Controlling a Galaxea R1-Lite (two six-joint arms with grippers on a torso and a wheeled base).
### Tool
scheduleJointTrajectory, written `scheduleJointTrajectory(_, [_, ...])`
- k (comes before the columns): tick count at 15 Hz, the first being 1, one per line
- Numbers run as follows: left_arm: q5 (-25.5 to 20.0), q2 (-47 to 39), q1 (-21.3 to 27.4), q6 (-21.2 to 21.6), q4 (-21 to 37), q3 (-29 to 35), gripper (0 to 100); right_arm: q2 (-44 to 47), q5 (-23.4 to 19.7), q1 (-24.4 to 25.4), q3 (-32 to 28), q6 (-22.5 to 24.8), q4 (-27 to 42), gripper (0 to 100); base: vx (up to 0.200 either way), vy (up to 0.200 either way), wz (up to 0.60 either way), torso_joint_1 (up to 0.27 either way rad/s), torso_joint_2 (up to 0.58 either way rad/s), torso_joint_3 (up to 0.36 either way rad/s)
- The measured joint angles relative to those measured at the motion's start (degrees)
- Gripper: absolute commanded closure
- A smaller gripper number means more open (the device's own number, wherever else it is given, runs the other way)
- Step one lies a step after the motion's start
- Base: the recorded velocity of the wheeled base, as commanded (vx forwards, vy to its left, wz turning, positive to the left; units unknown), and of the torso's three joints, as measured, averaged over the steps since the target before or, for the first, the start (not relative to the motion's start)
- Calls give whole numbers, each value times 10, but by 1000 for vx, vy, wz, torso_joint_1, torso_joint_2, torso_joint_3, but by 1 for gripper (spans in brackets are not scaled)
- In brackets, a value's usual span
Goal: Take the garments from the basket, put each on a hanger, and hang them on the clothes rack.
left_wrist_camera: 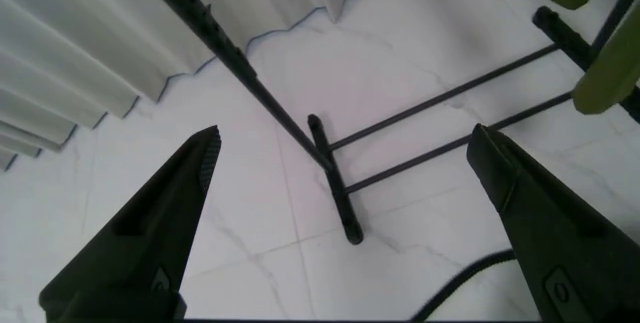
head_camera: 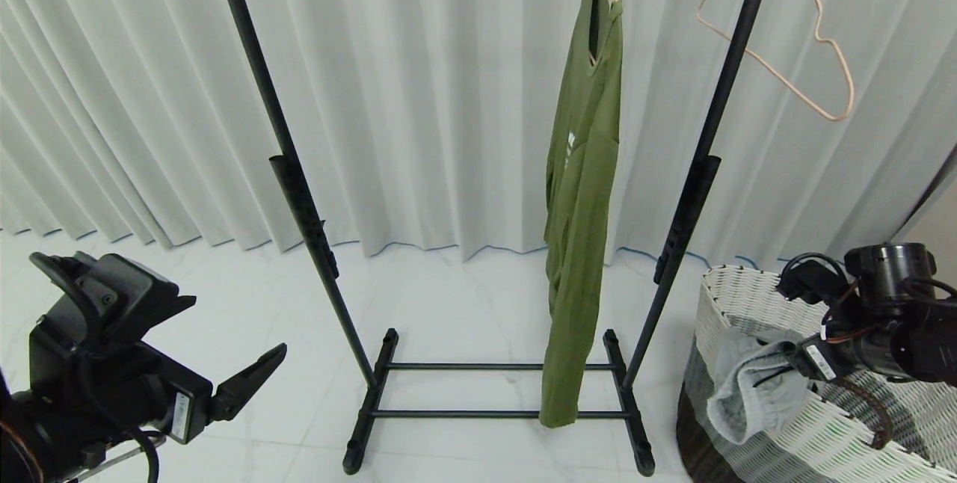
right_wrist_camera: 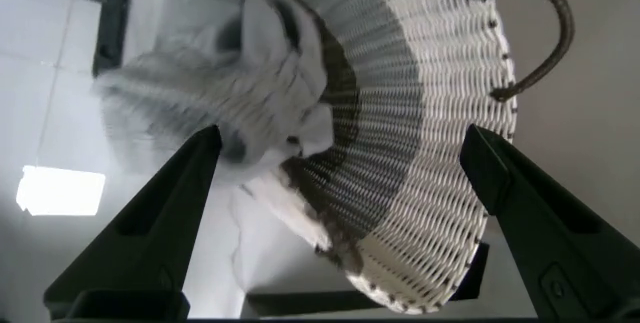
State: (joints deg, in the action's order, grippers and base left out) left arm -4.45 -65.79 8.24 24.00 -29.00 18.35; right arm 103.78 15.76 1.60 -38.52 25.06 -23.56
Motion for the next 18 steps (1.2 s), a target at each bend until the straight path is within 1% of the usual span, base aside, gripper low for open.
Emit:
scheduleJointTrajectory(2, [0,-4,10,0,0,0,0,20,0,-8,-8,1,-16,0,0,0,0,0,0,0])
scheduleJointTrajectory(4, [11,-8,20,0,0,0,0,37,0,-13,-10,1,-45,0,0,0,0,0,0,0])
scheduleJointTrajectory(5, [17,-9,24,-1,0,0,0,45,0,-14,-10,2,-54,100,0,0,0,0,0,0])
scheduleJointTrajectory(12, [18,-11,29,-1,-1,2,0,67,-3,-10,-10,-1,-80,100,0,0,0,0,0,0])
scheduleJointTrajectory(16, [18,-10,29,-1,-1,1,0,37,-5,9,-15,-9,-78,100,0,0,0,0,0,0])
scheduleJointTrajectory(18, [18,-9,29,-1,-1,1,0,4,-6,36,-30,-16,-72,100,0,0,0,0,0,0])
